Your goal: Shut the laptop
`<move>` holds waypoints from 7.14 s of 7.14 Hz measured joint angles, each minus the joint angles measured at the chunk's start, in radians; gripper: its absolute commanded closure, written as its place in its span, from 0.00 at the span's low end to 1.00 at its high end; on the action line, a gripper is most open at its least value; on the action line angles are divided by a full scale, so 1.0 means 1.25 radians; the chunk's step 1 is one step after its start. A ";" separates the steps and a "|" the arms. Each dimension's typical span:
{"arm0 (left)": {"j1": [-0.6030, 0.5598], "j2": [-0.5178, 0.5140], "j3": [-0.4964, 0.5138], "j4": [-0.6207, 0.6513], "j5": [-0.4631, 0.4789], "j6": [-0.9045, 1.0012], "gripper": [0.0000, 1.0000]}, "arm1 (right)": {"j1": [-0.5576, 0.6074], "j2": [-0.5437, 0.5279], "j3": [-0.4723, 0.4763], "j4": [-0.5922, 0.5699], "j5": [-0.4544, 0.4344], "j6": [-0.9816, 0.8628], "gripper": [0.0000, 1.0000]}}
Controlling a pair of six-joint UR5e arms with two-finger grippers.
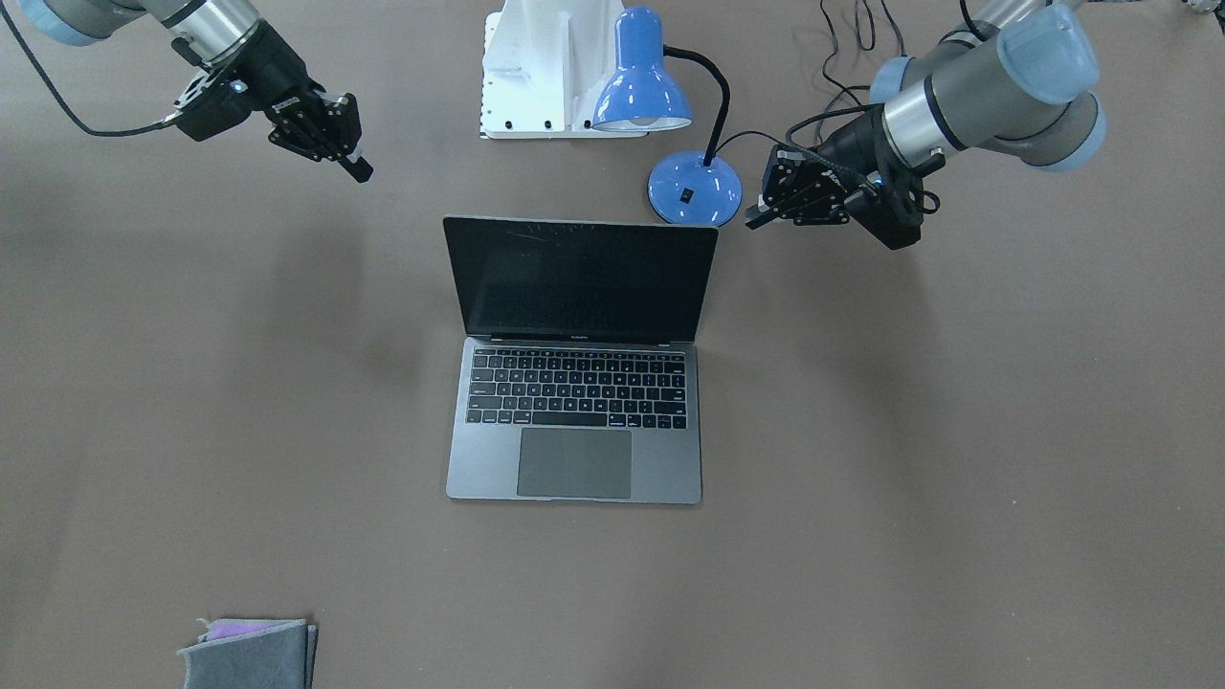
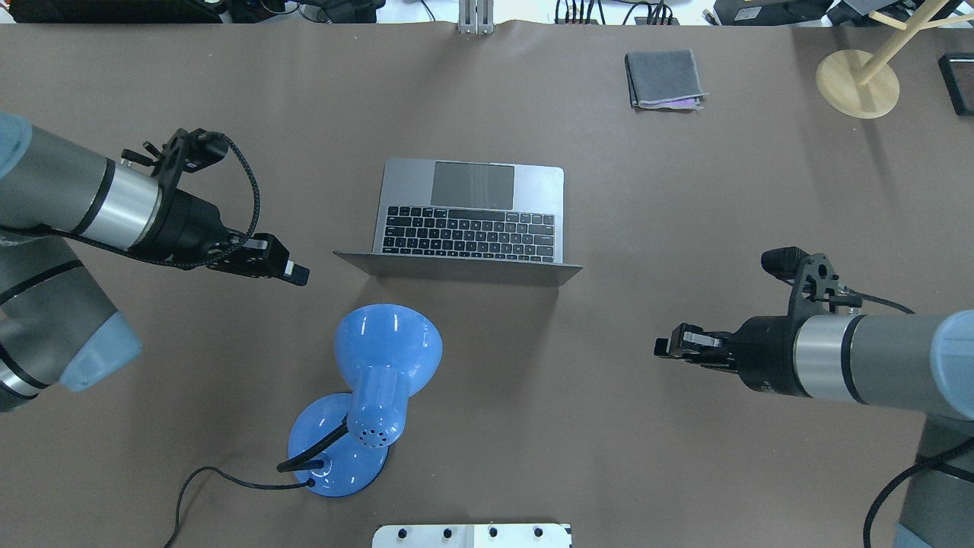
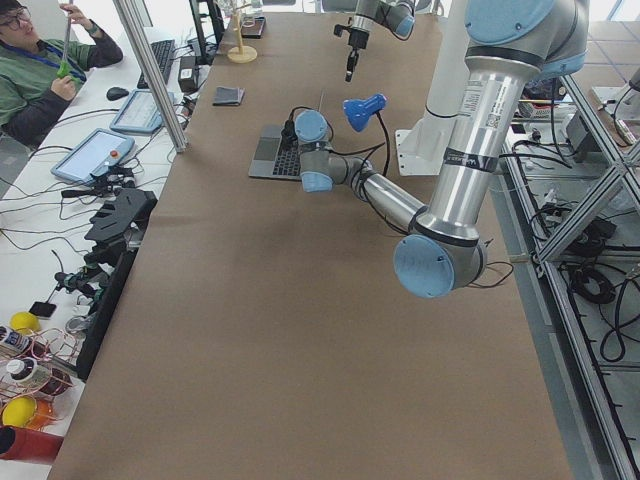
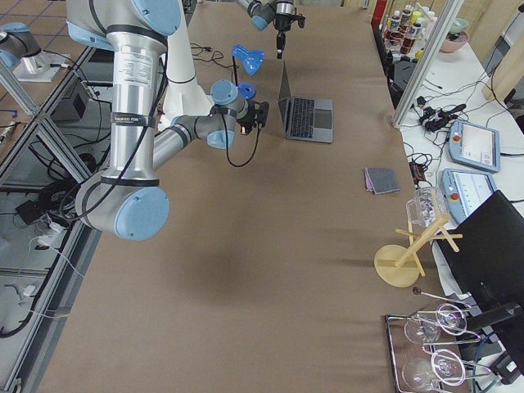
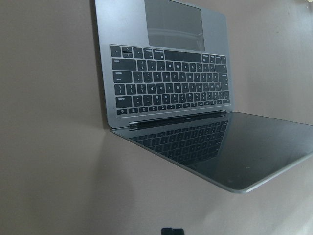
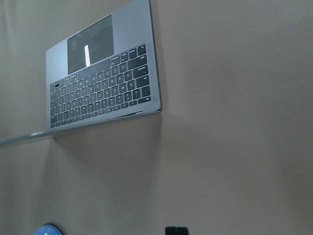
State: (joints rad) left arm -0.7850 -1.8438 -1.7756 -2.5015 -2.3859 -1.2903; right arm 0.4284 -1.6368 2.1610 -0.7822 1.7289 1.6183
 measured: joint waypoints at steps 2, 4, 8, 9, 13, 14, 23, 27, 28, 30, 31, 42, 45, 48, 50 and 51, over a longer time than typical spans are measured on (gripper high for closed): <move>0.023 -0.011 0.000 0.001 0.024 -0.005 1.00 | -0.027 0.063 -0.004 -0.028 -0.029 0.008 1.00; 0.046 -0.028 0.004 0.001 0.051 -0.026 1.00 | -0.028 0.134 -0.007 -0.103 -0.034 0.011 1.00; 0.056 -0.050 0.008 0.002 0.063 -0.045 1.00 | 0.003 0.223 -0.022 -0.215 -0.035 0.010 1.00; 0.056 -0.054 0.008 0.002 0.063 -0.045 1.00 | 0.012 0.238 -0.029 -0.229 -0.035 0.010 1.00; 0.055 -0.062 0.010 0.005 0.062 -0.044 1.00 | 0.045 0.306 -0.071 -0.287 -0.033 0.005 1.00; 0.055 -0.063 0.011 0.007 0.063 -0.044 1.00 | 0.058 0.319 -0.084 -0.290 -0.031 0.003 1.00; 0.006 -0.151 0.090 0.062 0.132 -0.039 1.00 | 0.116 0.360 -0.156 -0.289 -0.015 -0.004 1.00; -0.013 -0.189 0.150 0.063 0.152 -0.038 1.00 | 0.143 0.401 -0.225 -0.289 -0.007 -0.002 1.00; -0.013 -0.203 0.172 0.063 0.164 -0.037 1.00 | 0.153 0.417 -0.254 -0.288 -0.001 -0.003 1.00; -0.014 -0.239 0.223 0.063 0.190 -0.036 1.00 | 0.170 0.449 -0.315 -0.287 0.006 -0.003 1.00; -0.014 -0.259 0.256 0.063 0.207 -0.034 1.00 | 0.177 0.467 -0.350 -0.287 0.007 -0.005 1.00; 0.039 -0.353 0.432 0.163 0.397 0.063 1.00 | 0.189 0.577 -0.613 -0.289 0.026 -0.032 1.00; -0.016 -0.338 0.328 0.325 0.291 0.156 0.02 | 0.278 0.533 -0.525 -0.407 0.131 -0.177 0.01; -0.095 -0.269 0.126 0.630 0.254 0.422 0.02 | 0.378 0.424 -0.419 -0.495 0.194 -0.406 0.00; -0.178 -0.231 0.060 0.794 0.246 0.638 0.02 | 0.456 0.365 -0.405 -0.524 0.245 -0.571 0.00; -0.232 -0.202 0.051 0.830 0.223 0.748 0.02 | 0.507 0.321 -0.392 -0.536 0.281 -0.670 0.00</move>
State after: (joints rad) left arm -1.0755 -2.0960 -1.7119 -1.4640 -2.1078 -0.3556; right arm 1.0616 -1.2349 1.6710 -1.4518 2.0801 0.7811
